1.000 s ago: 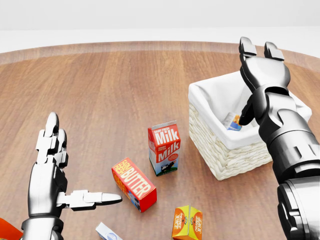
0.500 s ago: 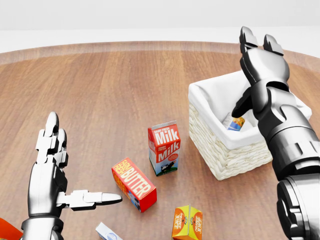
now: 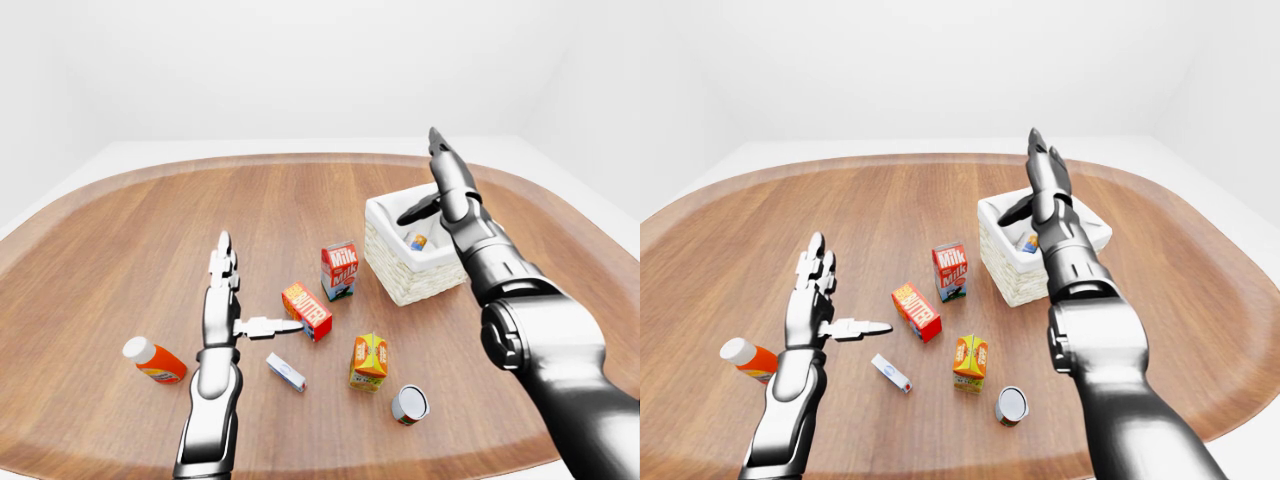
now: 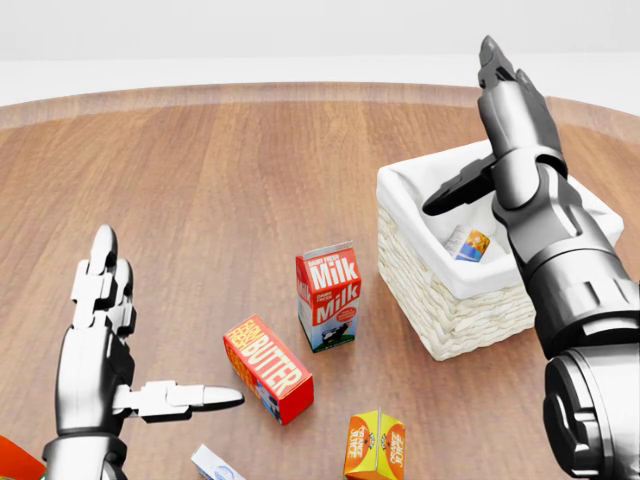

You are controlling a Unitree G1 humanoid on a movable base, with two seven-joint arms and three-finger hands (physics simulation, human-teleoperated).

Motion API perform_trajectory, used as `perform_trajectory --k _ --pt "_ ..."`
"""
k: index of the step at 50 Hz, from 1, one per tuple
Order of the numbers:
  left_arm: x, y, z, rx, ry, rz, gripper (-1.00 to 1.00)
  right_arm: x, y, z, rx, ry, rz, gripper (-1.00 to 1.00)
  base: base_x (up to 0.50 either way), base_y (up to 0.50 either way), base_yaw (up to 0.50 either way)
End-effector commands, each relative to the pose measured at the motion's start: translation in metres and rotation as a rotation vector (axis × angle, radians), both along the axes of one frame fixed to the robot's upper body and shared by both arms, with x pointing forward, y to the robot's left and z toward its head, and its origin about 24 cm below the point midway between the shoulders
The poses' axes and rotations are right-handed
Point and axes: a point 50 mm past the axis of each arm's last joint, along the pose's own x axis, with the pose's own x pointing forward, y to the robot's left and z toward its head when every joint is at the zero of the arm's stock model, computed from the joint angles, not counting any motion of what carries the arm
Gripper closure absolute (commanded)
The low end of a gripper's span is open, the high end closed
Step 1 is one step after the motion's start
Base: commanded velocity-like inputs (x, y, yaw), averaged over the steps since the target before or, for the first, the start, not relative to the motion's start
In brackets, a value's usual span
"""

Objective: Pick up the alphabet soup and the tomato sauce, and put them in the basket.

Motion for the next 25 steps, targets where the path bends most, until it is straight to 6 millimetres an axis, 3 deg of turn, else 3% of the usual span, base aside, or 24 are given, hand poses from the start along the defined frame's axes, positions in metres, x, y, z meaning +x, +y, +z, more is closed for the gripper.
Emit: perform_trajectory --k 1,13,14,19,25 --pt "-0.001 0.003 0.004 -0.020 -0.018 0.003 -1.00 0.000 0.002 -0.001 0.176 0.001 0.021 -1.00 0.00 0.00 0.00" --pt "-0.001 0.003 0.004 -0.019 -0.016 0.002 -1.00 0.001 0.007 0.010 0.241 -0.028 0.068 -1.00 0.00 0.00 0.00" --pt "-0.001 0.003 0.004 -0.019 -0.017 0.002 -1.00 0.001 0.008 0.004 0.250 -0.020 0.062 -1.00 0.00 0.00 0.00" --pt "-0.001 0.003 0.003 -0.019 -0.015 0.002 -1.00 0.002 0.010 0.016 0.255 -0.049 0.089 -1.00 0.00 0.00 0.00" --pt "-0.002 0.003 0.003 -0.018 -0.015 0.001 -1.00 0.000 0.011 0.013 0.279 -0.061 0.101 -1.00 0.00 0.00 0.00"
